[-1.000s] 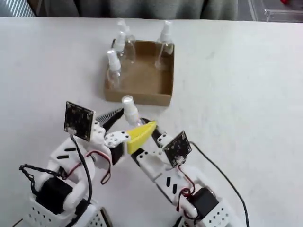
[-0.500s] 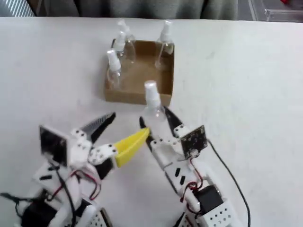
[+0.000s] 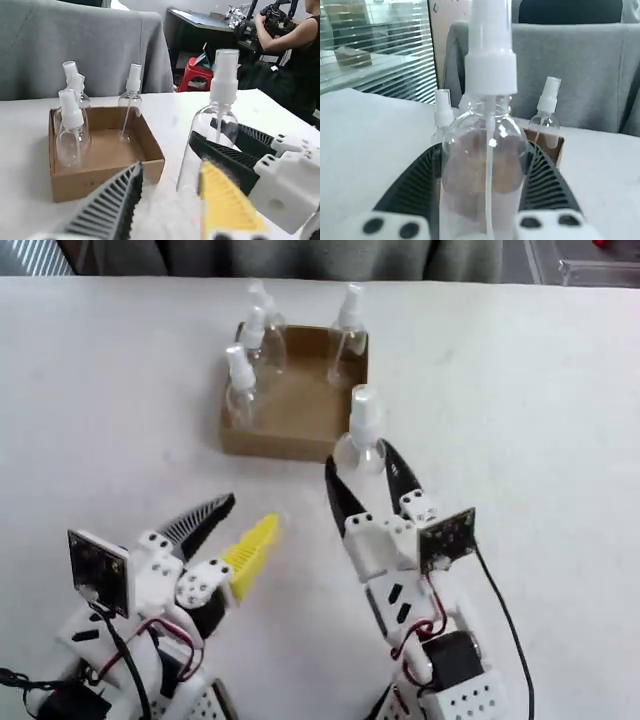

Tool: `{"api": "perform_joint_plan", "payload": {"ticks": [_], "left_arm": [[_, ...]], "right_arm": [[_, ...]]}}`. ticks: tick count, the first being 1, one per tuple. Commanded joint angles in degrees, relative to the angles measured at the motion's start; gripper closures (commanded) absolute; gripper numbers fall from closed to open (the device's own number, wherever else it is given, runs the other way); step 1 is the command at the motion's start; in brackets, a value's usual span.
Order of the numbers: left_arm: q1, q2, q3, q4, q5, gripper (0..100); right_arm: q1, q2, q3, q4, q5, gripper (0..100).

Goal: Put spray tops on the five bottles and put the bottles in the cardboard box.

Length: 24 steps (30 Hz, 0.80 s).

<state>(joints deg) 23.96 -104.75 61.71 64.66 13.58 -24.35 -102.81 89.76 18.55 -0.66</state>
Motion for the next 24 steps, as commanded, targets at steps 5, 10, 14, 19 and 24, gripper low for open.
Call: {"api": "perform_joint_plan", "payload": {"ticks": [5, 10, 14, 19, 24], "left_arm": [[4.4, 0.0, 1.8, -2.5, 0.6, 98], [14.4, 0.0, 8.8, -6.2, 0.5, 98], [19.4, 0.0, 14.2, -11.9, 0.5, 98], [20.0, 0.0, 24.0, -23.6, 0.5, 98], [19.9, 0.0, 33.1, -37.2, 0.5, 98]], "right_arm": [[0.7, 0.6, -8.8, -1.9, 0.6, 98.4], [0.7, 10.2, -16.7, -2.1, 0.6, 98.4], [0.7, 20.4, -23.1, -5.3, 0.5, 98.4], [-1.3, 27.1, -27.2, -5.1, 0.1, 98.4], [-5.8, 27.3, -25.8, -5.1, -2.6, 98.4]]}}
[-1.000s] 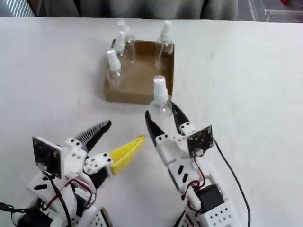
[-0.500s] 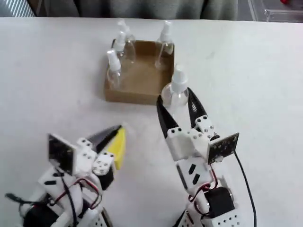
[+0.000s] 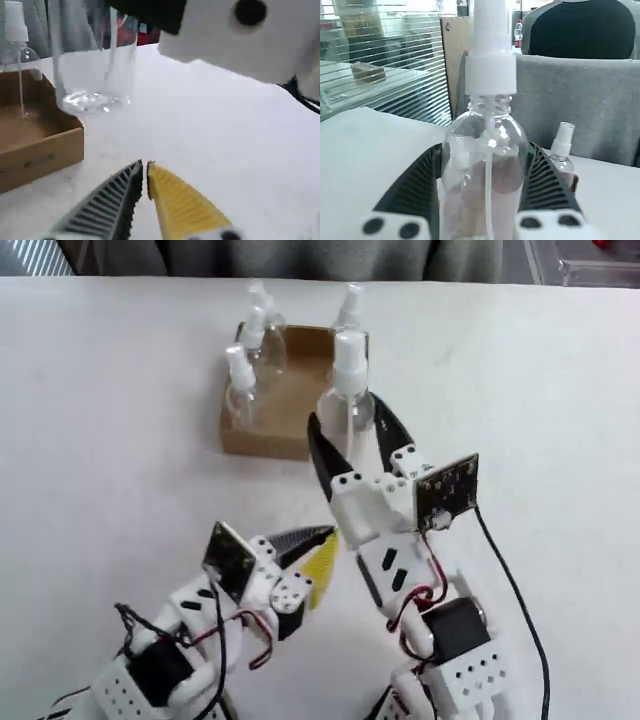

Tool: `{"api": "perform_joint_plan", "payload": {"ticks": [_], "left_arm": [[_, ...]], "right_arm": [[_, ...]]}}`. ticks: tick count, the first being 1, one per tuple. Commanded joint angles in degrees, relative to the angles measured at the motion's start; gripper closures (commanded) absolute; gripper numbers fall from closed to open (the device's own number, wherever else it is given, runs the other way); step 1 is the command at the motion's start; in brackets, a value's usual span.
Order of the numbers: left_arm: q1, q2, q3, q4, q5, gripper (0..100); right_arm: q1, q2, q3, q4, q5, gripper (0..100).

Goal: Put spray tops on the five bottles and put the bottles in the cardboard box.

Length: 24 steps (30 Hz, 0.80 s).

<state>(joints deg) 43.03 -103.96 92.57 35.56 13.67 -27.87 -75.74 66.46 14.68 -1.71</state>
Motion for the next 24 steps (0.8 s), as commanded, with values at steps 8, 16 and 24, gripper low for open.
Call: {"api": "perform_joint_plan", "payload": {"ticks": [8, 16, 24], "left_arm": [[-4.2, -0.7, 4.4, -12.0, 0.4, 98], [-9.6, -0.7, 4.4, -11.7, 0.4, 98], [-9.3, -0.7, 4.4, -11.7, 0.4, 98]], "right_arm": [[-3.9, 0.1, -1.5, 5.8, -2.0, 98.4], [-4.9, -8.4, -1.5, 17.3, -2.1, 98.4], [-9.5, -17.2, -0.9, 22.4, -1.6, 98.4]]}}
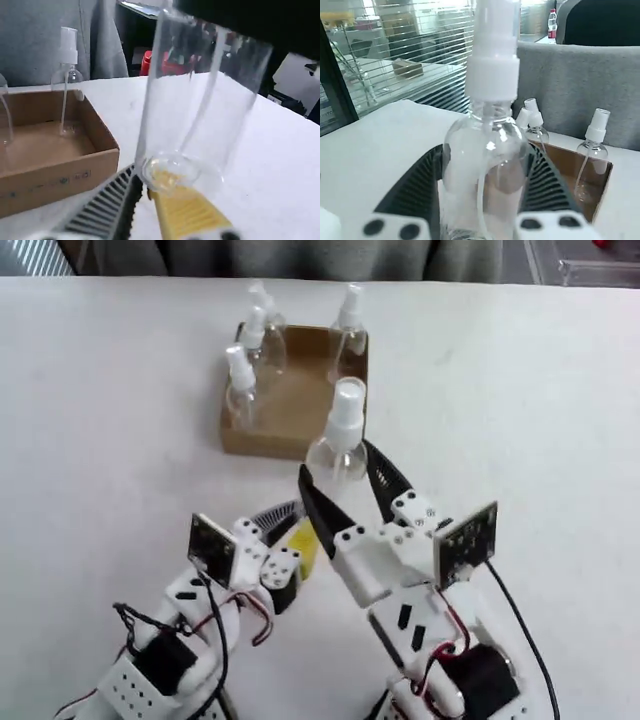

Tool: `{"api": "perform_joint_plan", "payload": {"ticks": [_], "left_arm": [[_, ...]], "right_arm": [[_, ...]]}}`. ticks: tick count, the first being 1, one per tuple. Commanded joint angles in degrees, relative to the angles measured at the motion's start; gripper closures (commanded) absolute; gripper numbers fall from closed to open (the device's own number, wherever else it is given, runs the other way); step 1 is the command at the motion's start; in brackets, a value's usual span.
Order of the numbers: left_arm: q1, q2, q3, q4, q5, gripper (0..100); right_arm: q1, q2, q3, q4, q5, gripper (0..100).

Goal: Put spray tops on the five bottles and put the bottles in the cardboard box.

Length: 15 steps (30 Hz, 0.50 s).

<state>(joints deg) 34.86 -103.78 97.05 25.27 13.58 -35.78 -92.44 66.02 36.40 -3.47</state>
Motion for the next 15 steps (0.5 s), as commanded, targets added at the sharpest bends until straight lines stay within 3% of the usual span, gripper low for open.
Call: {"api": "perform_joint_plan", "payload": {"ticks": [1, 8, 15], "left_arm": [[-1.1, -0.9, -0.1, -1.4, 0.5, 98], [1.6, -0.9, -0.1, -0.6, 0.6, 98], [4.4, -0.9, -0.1, 2.2, 0.4, 98]], "right_arm": [[-1.5, -0.5, -0.4, 0.1, 0.2, 98.4], [-1.4, 3.8, 8.4, -19.9, 0.3, 98.4], [-1.8, 17.5, 8.4, -27.1, -0.2, 98.4]]}}
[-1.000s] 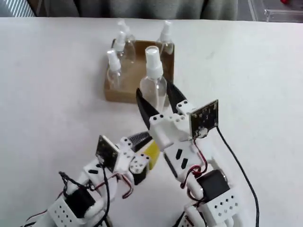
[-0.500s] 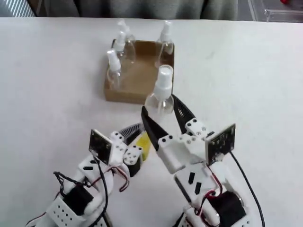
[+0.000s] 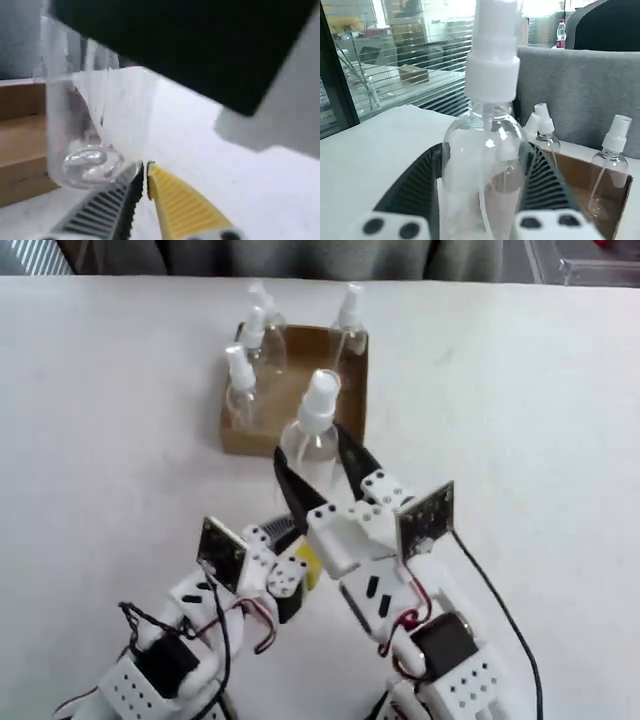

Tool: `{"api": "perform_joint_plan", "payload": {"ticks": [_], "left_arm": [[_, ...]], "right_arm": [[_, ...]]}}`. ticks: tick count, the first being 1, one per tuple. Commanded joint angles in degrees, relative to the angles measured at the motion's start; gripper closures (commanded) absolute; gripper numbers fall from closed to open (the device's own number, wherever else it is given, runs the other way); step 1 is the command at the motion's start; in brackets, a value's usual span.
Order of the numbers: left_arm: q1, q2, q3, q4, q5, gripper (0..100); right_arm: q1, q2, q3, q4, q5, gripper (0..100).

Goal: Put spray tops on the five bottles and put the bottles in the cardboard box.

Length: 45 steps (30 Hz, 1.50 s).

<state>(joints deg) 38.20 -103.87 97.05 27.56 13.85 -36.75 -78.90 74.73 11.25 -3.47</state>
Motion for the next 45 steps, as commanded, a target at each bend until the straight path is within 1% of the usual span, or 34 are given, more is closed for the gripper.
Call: {"api": "perform_joint_plan", "payload": {"ticks": [1, 3, 6, 13, 16, 19, 24, 28, 30, 32, 35, 37, 39, 42, 45], "left_arm": [[1.0, -0.8, -0.1, -0.1, 0.2, 98], [0.0, -0.8, -0.1, -0.1, 0.3, 98], [-2.4, -0.8, -0.1, -0.2, 0.3, 98], [-2.6, -0.8, -0.1, 0.4, 0.3, 98], [-2.7, -0.7, -0.1, 0.4, 0.2, 98], [-2.6, -0.7, -0.1, 0.3, 0.2, 98], [-2.8, -0.7, -0.1, 0.6, -0.1, 98], [-3.3, -0.7, -0.1, 6.9, -0.2, 98], [-5.5, -0.7, -0.5, 10.3, -0.2, 98], [-9.9, -0.7, -1.1, 13.2, -0.2, 98], [-20.5, -0.7, -2.1, 17.7, -0.2, 98], [-28.1, -0.7, -2.0, 18.2, -0.7, 98], [-33.4, -0.7, -2.0, 18.2, -3.7, 98], [-37.8, -0.7, -1.8, 18.6, -6.8, 98], [-40.0, -0.7, 0.0, 18.9, -6.9, 98]], "right_arm": [[-0.9, 4.2, -0.1, -1.8, -0.2, 98.4], [-1.3, 3.4, -0.1, 1.0, -0.3, 98.4], [-3.0, -1.1, -0.3, 8.4, -0.1, 98.4], [-2.9, -12.7, -0.3, 21.8, 0.2, 98.4], [-2.9, -16.1, -0.3, 25.8, 0.3, 98.5], [-2.9, -16.8, -0.2, 26.0, 2.2, 98.5], [-1.3, -12.5, 0.0, 18.5, 3.0, 98.5], [2.9, -4.5, -0.3, 9.0, 3.0, 98.5], [5.0, 0.3, -0.3, 3.9, 3.0, 98.5], [6.5, 5.5, -1.0, 0.0, 2.8, 98.5], [9.2, 12.7, -3.3, -4.0, 2.5, 98.5], [10.9, 16.8, -4.8, -6.5, 2.5, 98.5], [12.5, 20.6, -6.2, -9.5, 2.5, 98.5], [14.7, 25.9, -8.4, -13.3, 2.5, 98.5], [16.2, 31.1, -10.7, -16.5, 2.5, 98.5]]}}
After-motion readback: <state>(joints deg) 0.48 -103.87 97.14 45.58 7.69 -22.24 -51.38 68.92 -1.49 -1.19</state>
